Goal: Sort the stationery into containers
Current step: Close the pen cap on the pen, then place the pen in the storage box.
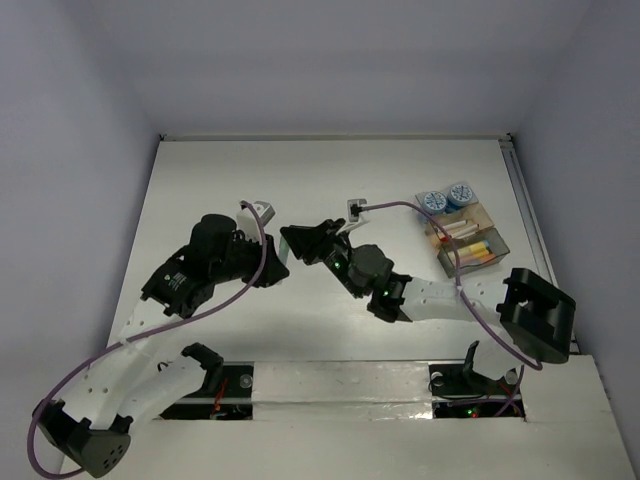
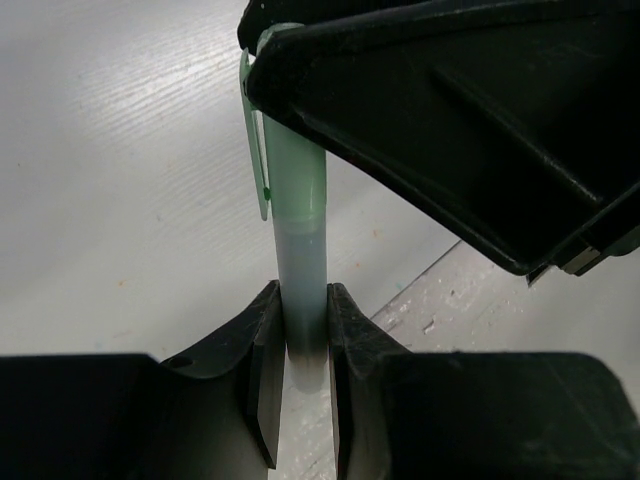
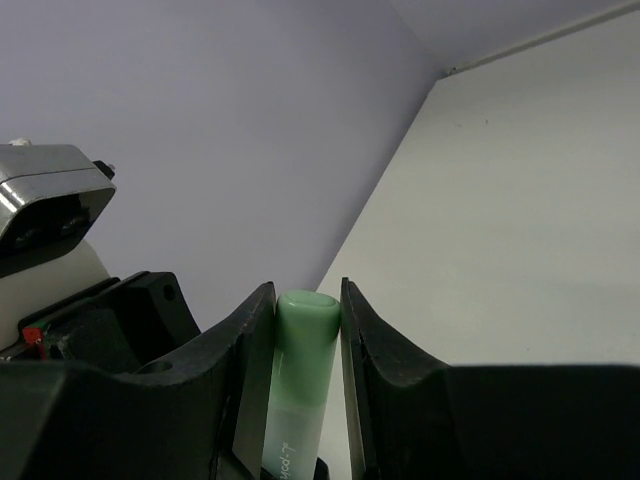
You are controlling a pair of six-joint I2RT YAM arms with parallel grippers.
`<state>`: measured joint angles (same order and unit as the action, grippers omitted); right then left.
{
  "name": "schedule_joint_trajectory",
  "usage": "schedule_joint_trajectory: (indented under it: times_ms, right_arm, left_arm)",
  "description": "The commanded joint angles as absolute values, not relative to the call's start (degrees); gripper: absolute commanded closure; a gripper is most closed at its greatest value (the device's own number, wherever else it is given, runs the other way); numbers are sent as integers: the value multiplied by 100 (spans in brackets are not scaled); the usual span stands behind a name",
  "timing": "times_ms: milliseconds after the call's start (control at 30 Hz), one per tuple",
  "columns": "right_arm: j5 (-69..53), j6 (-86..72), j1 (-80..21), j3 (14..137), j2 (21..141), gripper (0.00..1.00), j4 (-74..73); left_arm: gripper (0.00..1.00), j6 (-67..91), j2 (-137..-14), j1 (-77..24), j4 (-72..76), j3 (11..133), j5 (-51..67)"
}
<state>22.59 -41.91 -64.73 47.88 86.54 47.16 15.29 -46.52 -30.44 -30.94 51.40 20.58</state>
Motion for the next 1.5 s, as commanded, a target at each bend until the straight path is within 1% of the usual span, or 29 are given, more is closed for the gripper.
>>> schedule_joint_trajectory:
  times_ms: [0,100,233,300,400,433,500,533,567,667,733,767,833,867,933,1033,1067,1100,1200,1333,1400,1467]
  right_arm:
    - [694,-4526,-7541,4351,9175,100,3384]
    - [755,-4675,-7603,4237,9141,100,3506]
    - [1203,-4448,-7603,4403,8685,100,3034]
    - [1414,-4351,-7419,4508,8517,100,2875]
    - [1406,-4316,-7094,4588,8227,100,2646]
    - [1398,-4307,-7032,4631,8148,98,2628]
    - [1319,-4176,-6865,4684,7937,82,2611]
    - [1257,-4131,-6795,4798,7867,66,2497]
    - [1135,-4105,-6724,4842,7788,60,2453]
    - [933,-3833,-6399,4921,7270,45,2277]
    - [696,-3604,-6102,4957,6752,39,2023]
    - [564,-3551,-6021,4974,6585,34,1900]
    - [475,-3262,-5951,5080,6138,27,1558]
    - [405,-3156,-5950,5132,6039,23,1443]
    - [326,-2901,-5950,5291,5872,18,1197]
    - [159,-2629,-5897,5693,5976,15,784]
    - [54,-2558,-5845,5808,6159,12,721]
    - [-217,-2453,-5845,5949,6274,12,608]
    - [-395,-2260,-5845,6450,6748,9,343]
    - [-106,-2337,-5845,6767,7136,8,193]
    - [-35,-2443,-5845,6759,7224,10,272]
    - [175,-2513,-5845,6768,7260,13,299]
  left_arm:
    - [100,1503,-4702,-2900,-35,6134,1327]
    - [100,1555,-4746,-2900,8,6126,1406]
    - [100,1696,-4641,-2900,97,5828,1512]
    - [100,1766,-4588,-2900,97,5582,1634]
    - [100,1924,-4439,-2900,123,5178,1837]
    - [100,1960,-4360,-2900,140,5072,1889]
    - [100,2065,-4281,-2900,184,4747,2012]
    - [100,2109,-4202,-2900,211,4659,2039]
    - [100,2162,-4149,-2900,228,4458,2100]
    - [100,2373,-3947,-2900,369,4115,2223]
    - [100,2434,-3850,-2900,378,4017,2250]
    - [100,2452,-3789,-2900,378,3956,2320]
    - [100,2478,-3762,-2900,378,3911,2434]
    - [100,2487,-3779,-2900,369,3894,2539]
    - [100,2513,-3788,-2900,404,3867,2627]
    - [100,2522,-3849,-2900,641,3788,3075]
    - [100,2575,-3928,-2900,720,3745,3407]
    - [100,2610,-3955,-2900,912,3718,3567]
    - [100,2680,-4025,-2900,1211,3639,4042]
    - [100,2777,-3964,-2900,1467,3630,4403]
    - [100,2786,-3911,-2900,1485,3648,4447]
    - [100,2760,-3850,-2900,1459,3656,4421]
